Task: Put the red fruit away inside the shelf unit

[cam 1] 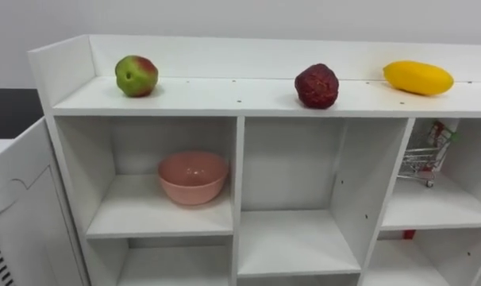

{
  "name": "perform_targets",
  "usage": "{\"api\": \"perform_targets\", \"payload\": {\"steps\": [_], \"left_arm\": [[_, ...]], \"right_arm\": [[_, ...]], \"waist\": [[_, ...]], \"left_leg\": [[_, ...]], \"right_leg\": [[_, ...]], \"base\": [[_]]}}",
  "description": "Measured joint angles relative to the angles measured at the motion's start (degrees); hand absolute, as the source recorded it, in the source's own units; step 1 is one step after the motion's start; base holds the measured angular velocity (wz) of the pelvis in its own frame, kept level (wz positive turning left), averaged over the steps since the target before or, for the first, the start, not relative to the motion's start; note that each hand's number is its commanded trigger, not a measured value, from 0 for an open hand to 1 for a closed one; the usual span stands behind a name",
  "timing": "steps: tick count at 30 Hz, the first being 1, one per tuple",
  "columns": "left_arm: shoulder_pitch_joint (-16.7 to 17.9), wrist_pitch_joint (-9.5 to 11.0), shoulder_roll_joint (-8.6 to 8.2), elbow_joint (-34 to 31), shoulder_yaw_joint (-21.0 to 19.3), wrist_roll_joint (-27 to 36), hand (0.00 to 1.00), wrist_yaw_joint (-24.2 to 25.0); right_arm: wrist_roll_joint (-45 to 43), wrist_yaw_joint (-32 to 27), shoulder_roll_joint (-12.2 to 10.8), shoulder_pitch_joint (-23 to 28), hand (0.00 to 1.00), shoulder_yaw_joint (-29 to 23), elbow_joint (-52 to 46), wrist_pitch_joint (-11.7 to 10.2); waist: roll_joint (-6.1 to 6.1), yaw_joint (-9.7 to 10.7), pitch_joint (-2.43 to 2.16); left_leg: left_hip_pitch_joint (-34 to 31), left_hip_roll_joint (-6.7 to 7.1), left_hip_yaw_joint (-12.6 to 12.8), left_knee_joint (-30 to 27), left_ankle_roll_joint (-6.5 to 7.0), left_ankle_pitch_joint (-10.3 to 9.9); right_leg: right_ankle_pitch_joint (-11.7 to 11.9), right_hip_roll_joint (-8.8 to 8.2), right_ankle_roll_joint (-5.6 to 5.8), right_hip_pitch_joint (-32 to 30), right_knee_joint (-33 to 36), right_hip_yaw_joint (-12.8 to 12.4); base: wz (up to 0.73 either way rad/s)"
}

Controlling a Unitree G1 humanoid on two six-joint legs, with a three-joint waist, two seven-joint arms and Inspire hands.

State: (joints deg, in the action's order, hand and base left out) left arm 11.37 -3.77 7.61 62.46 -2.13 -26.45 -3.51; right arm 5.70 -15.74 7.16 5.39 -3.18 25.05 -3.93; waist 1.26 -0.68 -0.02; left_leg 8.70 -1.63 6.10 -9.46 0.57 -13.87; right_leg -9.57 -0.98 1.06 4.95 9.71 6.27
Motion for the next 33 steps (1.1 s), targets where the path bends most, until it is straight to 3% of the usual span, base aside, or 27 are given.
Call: {"api": "perform_targets", "payload": {"steps": [6,13,16,23,29,33], "left_arm": [[0.22,1.05,-0.01,-0.04,0.11,-0.05,0.0,-0.98],[1.28,2.96,-0.22,0.01,0.08,-0.02,0.0,-0.8],[1.6,2.99,-0.22,0.07,0.12,-0.02,0.0,-0.8],[1.49,4.1,-0.21,0.51,0.32,-0.09,0.0,-0.89],[1.39,4.16,0.0,0.43,0.11,-0.08,0.0,0.24],[0.68,4.12,0.45,0.43,0.11,-0.18,0.0,0.5]], "right_arm": [[-0.8,-2.59,-0.24,0.27,0.0,2.1,-10.95,-2.1],[-1.81,-3.06,-0.13,-0.03,0.0,1.91,-26.54,-4.96],[-1.81,-3.32,0.05,-0.57,0.0,1.95,-29.56,-6.44],[-0.68,-4.18,0.48,-4.77,0.0,2.24,-32.15,-7.24],[0.15,-4.51,2.77,-11.74,0.0,1.89,-35.62,-8.04],[0.56,-5.31,6.19,-15.77,0.0,1.86,-35.6,-8.08]], "waist": [[-0.2,-0.28,0.01],[-1.59,0.22,-0.21],[-1.71,0.16,-0.35],[-1.54,-0.24,-0.31],[-1.12,-1.44,-0.17],[-0.15,-2.44,0.09]], "left_leg": [[0.0,-0.08,1.06,0.33,0.0,0.0],[-0.13,-0.32,1.28,0.11,-0.01,0.0],[-0.11,-0.48,1.21,-0.12,-0.08,-0.04],[-0.42,-0.53,1.22,-0.15,-0.12,-0.04],[-0.99,-0.55,1.17,-0.39,-0.33,0.19],[-1.15,-0.55,0.82,-0.49,-0.33,0.2]], "right_leg": [[0.21,0.12,-0.01,-0.28,0.2,-0.91],[0.52,0.25,-0.27,-0.34,0.29,-0.78],[0.65,0.32,-0.4,-0.15,0.31,-0.68],[0.72,0.32,-0.52,-0.77,1.13,-0.55],[0.88,0.5,-0.59,-1.22,0.91,-0.88],[0.86,0.52,-0.57,-1.23,0.63,-0.69]], "base": [[-0.09],[-0.02],[0.0],[0.0],[-0.01],[0.02]]}}
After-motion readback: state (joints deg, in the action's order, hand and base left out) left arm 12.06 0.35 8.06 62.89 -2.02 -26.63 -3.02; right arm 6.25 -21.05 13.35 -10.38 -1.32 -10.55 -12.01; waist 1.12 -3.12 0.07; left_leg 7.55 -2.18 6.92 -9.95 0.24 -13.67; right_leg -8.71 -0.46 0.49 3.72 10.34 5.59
